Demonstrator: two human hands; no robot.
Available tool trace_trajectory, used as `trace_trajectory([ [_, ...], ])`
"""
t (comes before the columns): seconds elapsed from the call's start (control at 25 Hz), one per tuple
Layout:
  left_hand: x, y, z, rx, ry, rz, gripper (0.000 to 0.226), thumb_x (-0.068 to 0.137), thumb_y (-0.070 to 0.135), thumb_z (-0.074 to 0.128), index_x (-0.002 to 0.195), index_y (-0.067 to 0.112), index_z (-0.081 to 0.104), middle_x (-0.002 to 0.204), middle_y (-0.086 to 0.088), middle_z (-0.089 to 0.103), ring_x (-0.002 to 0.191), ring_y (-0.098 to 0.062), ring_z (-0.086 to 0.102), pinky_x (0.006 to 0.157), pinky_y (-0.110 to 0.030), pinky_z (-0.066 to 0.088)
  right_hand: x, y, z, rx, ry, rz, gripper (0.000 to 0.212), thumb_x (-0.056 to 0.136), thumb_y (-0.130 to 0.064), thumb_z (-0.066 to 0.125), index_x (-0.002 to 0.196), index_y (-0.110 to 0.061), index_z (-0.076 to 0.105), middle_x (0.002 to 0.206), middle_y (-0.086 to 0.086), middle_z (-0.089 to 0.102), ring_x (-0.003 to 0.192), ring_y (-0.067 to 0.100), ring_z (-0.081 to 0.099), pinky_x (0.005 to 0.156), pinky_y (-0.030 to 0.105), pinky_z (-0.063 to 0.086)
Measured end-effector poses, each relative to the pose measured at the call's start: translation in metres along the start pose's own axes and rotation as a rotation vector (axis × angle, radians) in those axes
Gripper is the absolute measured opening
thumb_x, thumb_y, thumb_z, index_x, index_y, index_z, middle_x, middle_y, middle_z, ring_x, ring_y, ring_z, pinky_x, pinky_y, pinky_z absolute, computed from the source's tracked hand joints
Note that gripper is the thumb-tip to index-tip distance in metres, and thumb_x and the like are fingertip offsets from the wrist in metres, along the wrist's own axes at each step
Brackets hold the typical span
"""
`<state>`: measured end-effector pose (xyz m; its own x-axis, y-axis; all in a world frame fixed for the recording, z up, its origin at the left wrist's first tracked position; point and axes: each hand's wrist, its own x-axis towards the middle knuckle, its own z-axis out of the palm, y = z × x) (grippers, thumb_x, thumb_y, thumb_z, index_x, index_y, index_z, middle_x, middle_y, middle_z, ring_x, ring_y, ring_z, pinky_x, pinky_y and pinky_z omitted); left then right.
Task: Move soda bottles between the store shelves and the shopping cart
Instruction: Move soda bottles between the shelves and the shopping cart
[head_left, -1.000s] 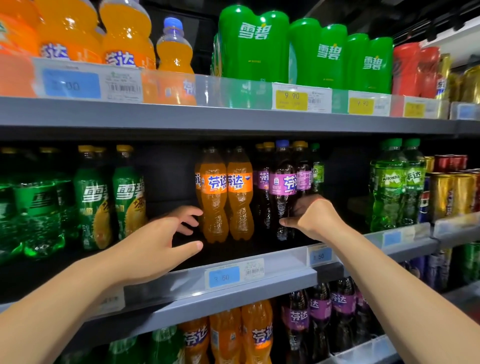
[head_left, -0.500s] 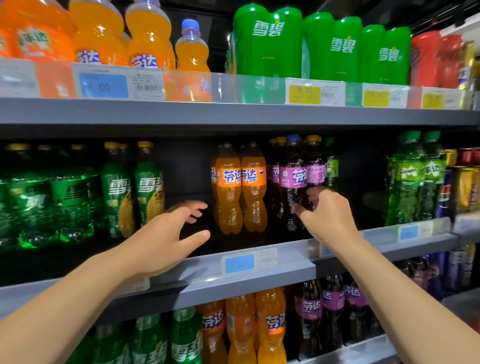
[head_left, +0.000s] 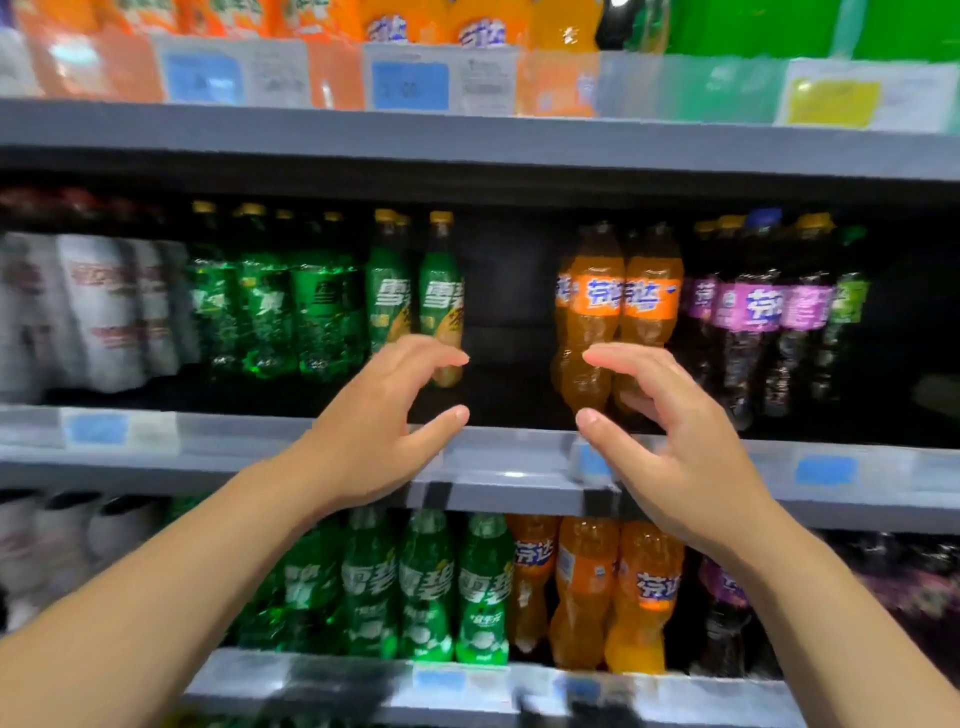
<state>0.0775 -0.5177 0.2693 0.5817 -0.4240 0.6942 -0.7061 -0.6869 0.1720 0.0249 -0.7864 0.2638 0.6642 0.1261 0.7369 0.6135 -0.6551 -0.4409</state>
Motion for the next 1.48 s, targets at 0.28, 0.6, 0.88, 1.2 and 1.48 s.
trace_trajectory([
  [0.28, -0.095, -0.032, -0.059, 0.077, 0.116, -0.135, 0.043, 0.094, 0.035, 0.059, 0.133, 0.017, 0.057, 0.134, 0.006, 0.053, 0.127, -0.006, 0.048, 0.107, -0.014, 0.032, -0.014, -0.050, 0.080, 0.174, -0.152, -0.127, 0.050, 0.091, -0.041, 0.063, 0.139, -0.031, 0.054, 0.143, -0.017, 0.047, 0.139, 0.003, 0.042, 0.113, 0.026, 0.039],
  [0.6, -0.270, -0.079, -0.164, 0.165, 0.125, -0.461, 0.041, 0.099, 0.044, 0.056, 0.136, 0.027, 0.052, 0.135, 0.015, 0.050, 0.127, 0.001, 0.047, 0.102, -0.004, 0.029, -0.048, -0.163, 0.206, 0.358, -0.262, -0.188, 0.051, 0.092, -0.053, 0.053, 0.138, -0.032, 0.053, 0.141, -0.021, 0.049, 0.137, 0.004, 0.045, 0.110, 0.031, 0.041],
  [0.88, -0.456, -0.154, -0.320, 0.404, 0.111, -0.683, 0.045, 0.100, 0.041, 0.047, 0.139, 0.019, 0.050, 0.135, 0.004, 0.054, 0.127, -0.013, 0.050, 0.105, -0.033, 0.042, -0.091, -0.332, 0.369, 0.484, -0.416, -0.197, 0.056, 0.093, -0.066, 0.045, 0.144, -0.043, 0.038, 0.141, -0.037, 0.037, 0.130, -0.020, 0.033, 0.101, 0.001, 0.025],
  [1.2, -0.626, -0.224, -0.457, 0.490, 0.120, -0.978, 0.042, 0.099, 0.034, 0.055, 0.137, 0.016, 0.052, 0.131, 0.003, 0.056, 0.121, -0.009, 0.051, 0.102, -0.024, 0.038, -0.121, -0.495, 0.552, 0.743, -0.637, -0.218, 0.049, 0.096, -0.048, 0.056, 0.141, -0.039, 0.039, 0.141, -0.027, 0.044, 0.134, -0.015, 0.036, 0.106, 0.008, 0.029],
  [1.48, -0.749, -0.335, -0.519, 0.542, 0.209, -1.133, 0.036, 0.096, 0.025, 0.062, 0.130, 0.018, 0.054, 0.118, 0.007, 0.060, 0.108, -0.003, 0.055, 0.094, -0.025, 0.044, -0.149, -0.575, 0.737, 0.867, -0.727, -0.171, 0.044, 0.095, -0.037, 0.060, 0.136, -0.033, 0.046, 0.138, -0.013, 0.052, 0.132, -0.001, 0.047, 0.105, 0.008, 0.034],
])
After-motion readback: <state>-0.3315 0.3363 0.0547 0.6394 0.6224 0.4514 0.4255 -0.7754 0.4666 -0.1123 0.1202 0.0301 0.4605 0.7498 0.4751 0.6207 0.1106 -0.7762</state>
